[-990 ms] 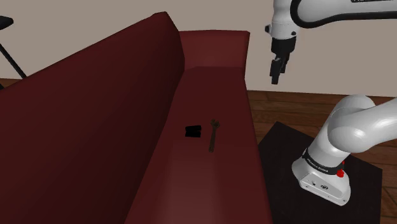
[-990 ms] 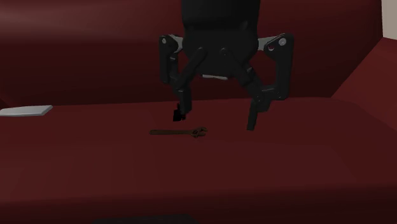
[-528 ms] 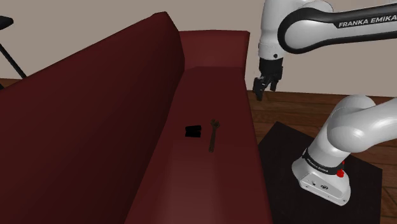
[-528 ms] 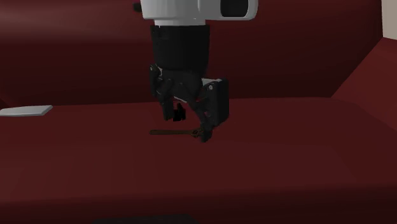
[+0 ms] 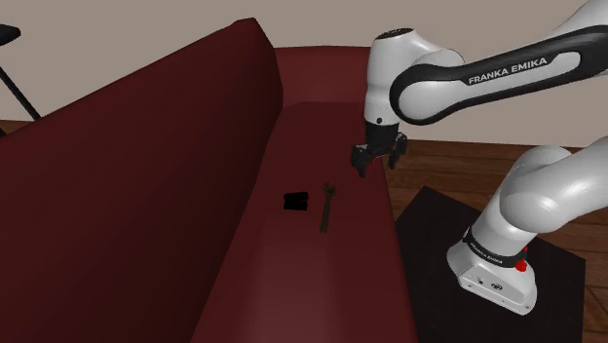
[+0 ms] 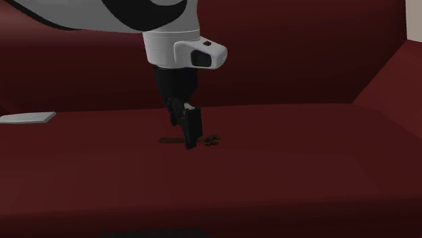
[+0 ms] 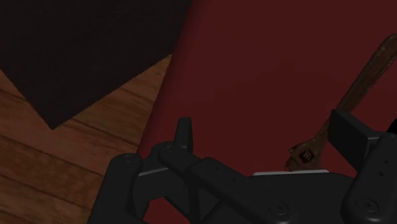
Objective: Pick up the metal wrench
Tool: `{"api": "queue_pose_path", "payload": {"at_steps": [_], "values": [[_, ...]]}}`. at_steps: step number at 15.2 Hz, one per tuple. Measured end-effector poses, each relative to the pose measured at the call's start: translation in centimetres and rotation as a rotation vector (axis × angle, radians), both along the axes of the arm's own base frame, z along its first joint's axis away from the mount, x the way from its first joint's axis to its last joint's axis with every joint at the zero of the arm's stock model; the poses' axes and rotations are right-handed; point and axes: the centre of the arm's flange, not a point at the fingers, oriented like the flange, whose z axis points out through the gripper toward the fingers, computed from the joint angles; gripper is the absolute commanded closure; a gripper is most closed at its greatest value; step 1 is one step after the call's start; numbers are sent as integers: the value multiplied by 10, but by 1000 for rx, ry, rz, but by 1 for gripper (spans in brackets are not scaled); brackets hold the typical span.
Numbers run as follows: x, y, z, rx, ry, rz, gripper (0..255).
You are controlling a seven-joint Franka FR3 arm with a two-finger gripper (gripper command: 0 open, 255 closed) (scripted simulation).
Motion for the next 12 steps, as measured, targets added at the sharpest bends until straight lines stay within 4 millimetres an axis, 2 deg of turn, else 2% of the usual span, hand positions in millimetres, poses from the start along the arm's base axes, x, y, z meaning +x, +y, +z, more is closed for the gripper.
{"api": "queue_pose_path", "payload": {"at_steps": [1, 5, 12], "values": [[4, 4, -12, 1, -6, -43, 0], [28, 30, -42, 7, -36, -209, 0], [84, 66, -95, 18, -84, -489, 0]]}}
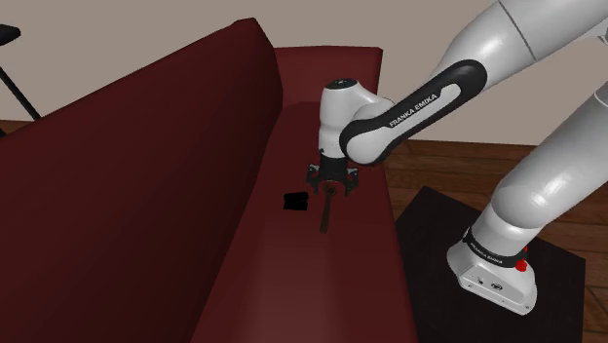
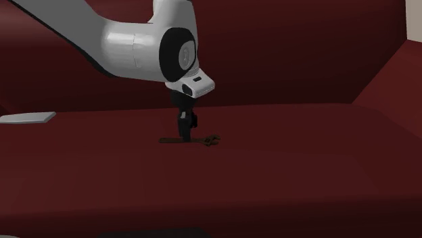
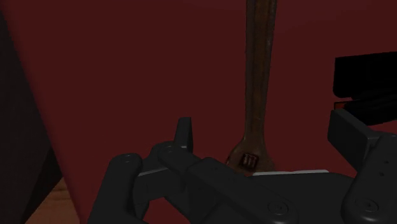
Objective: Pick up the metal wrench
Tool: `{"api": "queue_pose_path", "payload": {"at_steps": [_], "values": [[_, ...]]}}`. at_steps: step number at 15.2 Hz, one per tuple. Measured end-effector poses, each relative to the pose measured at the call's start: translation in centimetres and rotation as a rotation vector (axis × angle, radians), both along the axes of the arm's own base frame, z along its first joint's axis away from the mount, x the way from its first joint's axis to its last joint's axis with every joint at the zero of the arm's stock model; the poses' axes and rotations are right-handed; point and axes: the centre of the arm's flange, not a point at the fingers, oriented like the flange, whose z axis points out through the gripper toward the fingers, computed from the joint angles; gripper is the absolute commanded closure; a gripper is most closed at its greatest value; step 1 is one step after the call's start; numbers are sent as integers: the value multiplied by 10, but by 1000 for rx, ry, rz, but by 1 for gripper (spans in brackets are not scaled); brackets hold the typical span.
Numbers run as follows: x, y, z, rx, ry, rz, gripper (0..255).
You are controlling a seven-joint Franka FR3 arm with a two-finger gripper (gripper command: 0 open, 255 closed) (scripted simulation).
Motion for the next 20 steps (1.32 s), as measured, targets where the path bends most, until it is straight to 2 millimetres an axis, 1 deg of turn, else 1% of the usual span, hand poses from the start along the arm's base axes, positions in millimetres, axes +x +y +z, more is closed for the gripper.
{"api": "queue_pose_path", "payload": {"at_steps": [3, 8, 9, 19, 20], "values": [[6, 1, -16, 3, -6, -32, 0], [7, 2, -42, 4, -7, -36, 0], [7, 2, -44, 4, -7, -37, 255], [7, 2, -46, 4, -7, -37, 255], [7, 2, -43, 4, -7, -37, 255]]}}
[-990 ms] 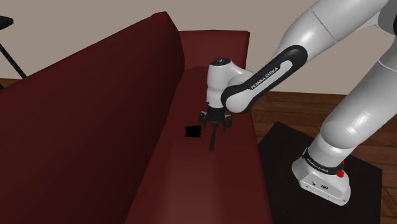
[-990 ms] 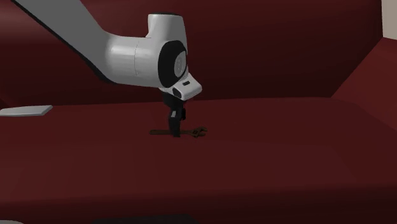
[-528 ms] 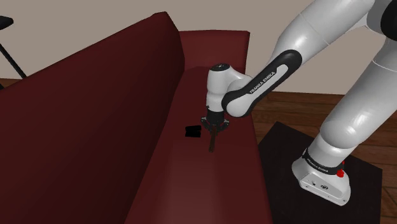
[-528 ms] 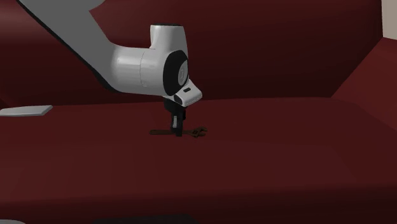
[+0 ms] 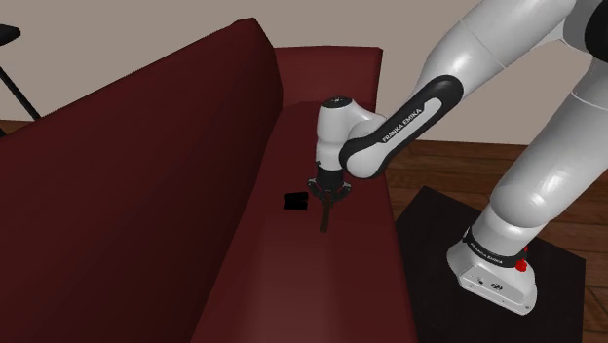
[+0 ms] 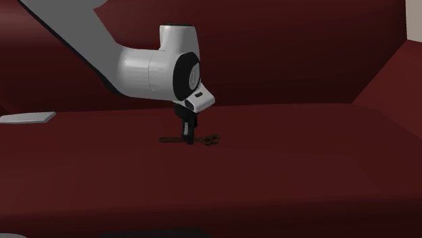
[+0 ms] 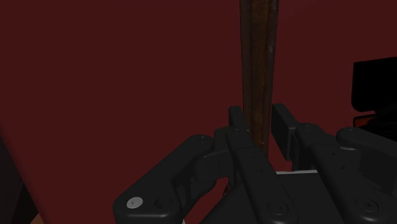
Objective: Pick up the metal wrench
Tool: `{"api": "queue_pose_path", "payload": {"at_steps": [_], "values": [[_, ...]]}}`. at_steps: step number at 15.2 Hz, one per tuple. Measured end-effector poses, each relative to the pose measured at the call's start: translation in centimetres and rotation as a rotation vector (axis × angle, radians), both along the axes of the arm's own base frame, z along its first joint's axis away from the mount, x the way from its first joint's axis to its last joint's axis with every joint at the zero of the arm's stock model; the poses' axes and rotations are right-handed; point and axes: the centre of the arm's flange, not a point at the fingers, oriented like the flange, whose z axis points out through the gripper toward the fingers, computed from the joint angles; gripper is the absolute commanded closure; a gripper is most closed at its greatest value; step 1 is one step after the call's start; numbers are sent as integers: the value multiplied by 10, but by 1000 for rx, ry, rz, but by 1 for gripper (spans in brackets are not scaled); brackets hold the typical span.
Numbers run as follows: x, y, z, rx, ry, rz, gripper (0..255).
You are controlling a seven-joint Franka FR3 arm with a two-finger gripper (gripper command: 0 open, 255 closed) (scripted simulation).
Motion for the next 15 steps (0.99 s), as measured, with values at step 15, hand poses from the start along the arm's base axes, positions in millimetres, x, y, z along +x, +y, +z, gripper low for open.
{"api": "queue_pose_path", "payload": {"at_steps": [15], "values": [[0, 0, 74, 0, 0, 0, 255]]}}
